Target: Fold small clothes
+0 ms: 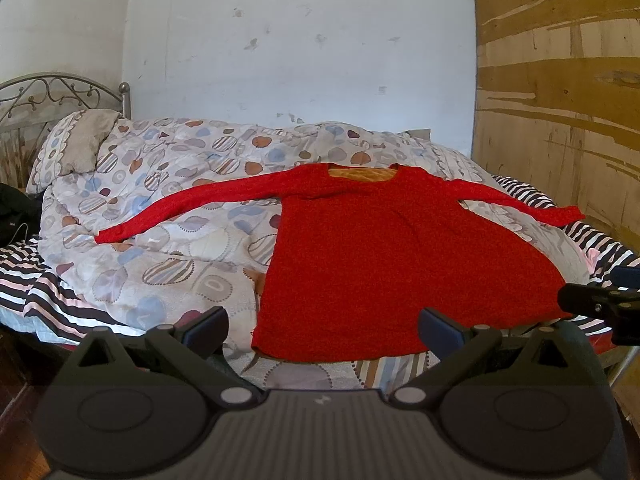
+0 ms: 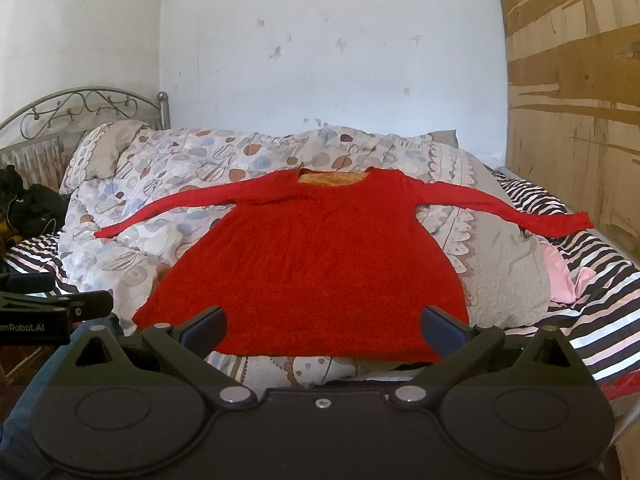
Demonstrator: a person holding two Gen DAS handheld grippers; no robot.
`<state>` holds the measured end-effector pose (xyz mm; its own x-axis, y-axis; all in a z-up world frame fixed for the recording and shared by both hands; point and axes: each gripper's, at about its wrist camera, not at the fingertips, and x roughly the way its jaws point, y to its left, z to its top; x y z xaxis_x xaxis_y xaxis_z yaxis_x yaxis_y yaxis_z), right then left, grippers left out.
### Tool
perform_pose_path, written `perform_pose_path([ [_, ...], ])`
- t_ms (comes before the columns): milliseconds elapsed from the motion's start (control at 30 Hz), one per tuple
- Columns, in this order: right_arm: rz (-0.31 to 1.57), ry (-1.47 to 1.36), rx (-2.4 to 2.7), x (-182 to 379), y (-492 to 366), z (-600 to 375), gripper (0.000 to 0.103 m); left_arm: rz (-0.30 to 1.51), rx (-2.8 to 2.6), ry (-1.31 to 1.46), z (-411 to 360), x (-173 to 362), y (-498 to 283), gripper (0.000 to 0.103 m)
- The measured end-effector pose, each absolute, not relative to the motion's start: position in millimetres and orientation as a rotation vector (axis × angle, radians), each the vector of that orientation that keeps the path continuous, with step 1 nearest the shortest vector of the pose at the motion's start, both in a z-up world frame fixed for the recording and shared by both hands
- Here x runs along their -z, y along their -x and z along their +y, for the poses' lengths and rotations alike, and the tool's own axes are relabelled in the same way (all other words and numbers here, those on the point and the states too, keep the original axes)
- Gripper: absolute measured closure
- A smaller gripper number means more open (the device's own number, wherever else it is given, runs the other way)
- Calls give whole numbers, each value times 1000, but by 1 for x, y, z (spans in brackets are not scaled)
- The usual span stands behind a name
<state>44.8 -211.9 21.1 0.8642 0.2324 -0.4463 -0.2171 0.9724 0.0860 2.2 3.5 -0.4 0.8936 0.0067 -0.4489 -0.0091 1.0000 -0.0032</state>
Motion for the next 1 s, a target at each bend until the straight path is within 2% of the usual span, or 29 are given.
perform_pose_path([
  [1000,479,-35,-236,-21,-46,-212,0,465,-8,1,0,-1,0,1],
])
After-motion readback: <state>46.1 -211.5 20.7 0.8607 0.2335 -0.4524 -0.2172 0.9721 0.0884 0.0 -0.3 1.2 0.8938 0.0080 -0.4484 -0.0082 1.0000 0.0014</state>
